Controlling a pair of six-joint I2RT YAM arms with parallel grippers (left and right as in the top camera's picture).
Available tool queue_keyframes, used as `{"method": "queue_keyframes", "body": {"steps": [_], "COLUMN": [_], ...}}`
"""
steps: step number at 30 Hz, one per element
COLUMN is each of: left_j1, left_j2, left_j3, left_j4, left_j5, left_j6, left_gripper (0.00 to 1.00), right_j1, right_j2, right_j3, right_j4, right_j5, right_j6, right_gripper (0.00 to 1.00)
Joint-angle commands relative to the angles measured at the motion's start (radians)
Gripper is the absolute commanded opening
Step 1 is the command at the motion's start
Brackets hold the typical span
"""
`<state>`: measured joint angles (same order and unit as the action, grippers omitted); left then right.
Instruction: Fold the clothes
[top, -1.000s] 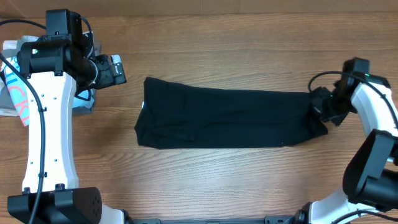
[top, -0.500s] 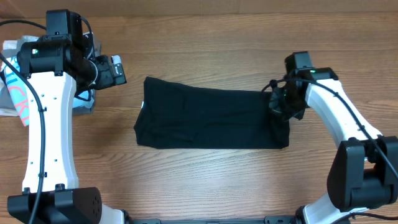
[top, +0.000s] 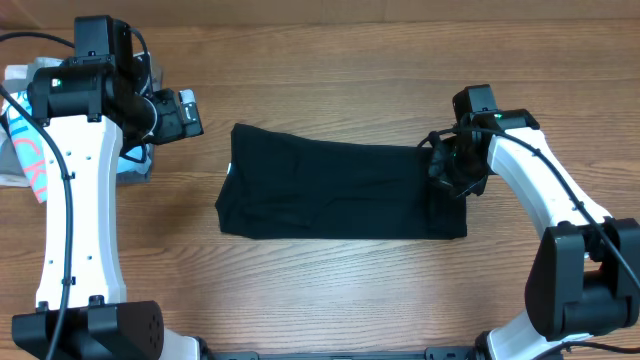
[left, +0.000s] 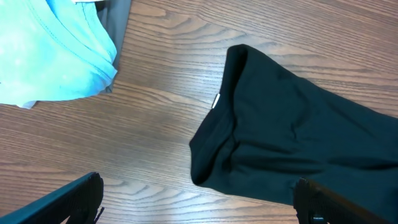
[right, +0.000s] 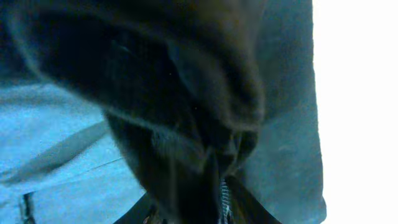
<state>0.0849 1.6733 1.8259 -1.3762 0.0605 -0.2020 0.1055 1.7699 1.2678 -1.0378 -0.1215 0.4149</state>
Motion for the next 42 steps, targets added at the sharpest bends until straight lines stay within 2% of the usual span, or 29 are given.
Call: {"method": "queue_keyframes", "body": {"steps": [1,7,14,15,17,19,20,21,22,23,35,42], "left_j1": [-0.007,-0.007,-0.007,-0.007,-0.007,-0.007,-0.007,-0.007,-0.007,-0.007,-0.007,-0.007], "left_j2": [0.000,0.000,0.000,0.000,0.000,0.000,0.000,0.000,0.000,0.000,0.000,0.000], "left_j3": [0.010,0.010,0.010,0.010,0.010,0.010,0.010,0.010,0.010,0.010,0.010,0.010], "left_j4": [-0.003,-0.004,-0.004,-0.005,-0.007,-0.008,-0.007,-0.007,-0.006,-0.006,-0.007,-0.007], "left_j5": [0.011,0.011,0.011,0.011,0.011,0.011,0.011,0.011,0.011,0.011,0.011,0.011], "left_j6": [0.023,0.023,0.023,0.024,0.023,0.023,0.023,0.023,0.023,0.023,0.023,0.023], "left_gripper": [1.00,1.00,1.00,1.00,1.00,1.00,1.00,1.00,1.00,1.00,1.00,1.00], "right_j1": [0.004,0.012,-0.003,-0.015,-0.047,-0.077,-0.093,-0.107,-0.117,-0.124,-0.086,-0.032], "right_j2": [-0.025,-0.025,-0.025,-0.025,-0.025,-0.025,-0.025,-0.021,-0.018,-0.010,0.139,0.220], "right_j3": [-0.005,-0.005,0.018,0.029,0.046,0.048,0.047,0.044,0.041,0.038,0.006,0.006], "right_j4": [0.019,0.041,0.047,0.047,0.057,0.085,0.105,0.129,0.151,0.172,0.316,0.326], "right_j5": [-0.087,-0.184,-0.132,-0.123,-0.123,-0.123,-0.123,-0.123,-0.126,-0.139,-0.263,-0.283], "right_j6": [0.004,0.001,0.001,0.000,-0.019,-0.050,-0.067,-0.078,-0.077,-0.074,-0.075,-0.075], "right_gripper": [0.29,0.29,0.30,0.32,0.44,0.47,0.41,0.30,0.13,0.04,0.04,0.04]}}
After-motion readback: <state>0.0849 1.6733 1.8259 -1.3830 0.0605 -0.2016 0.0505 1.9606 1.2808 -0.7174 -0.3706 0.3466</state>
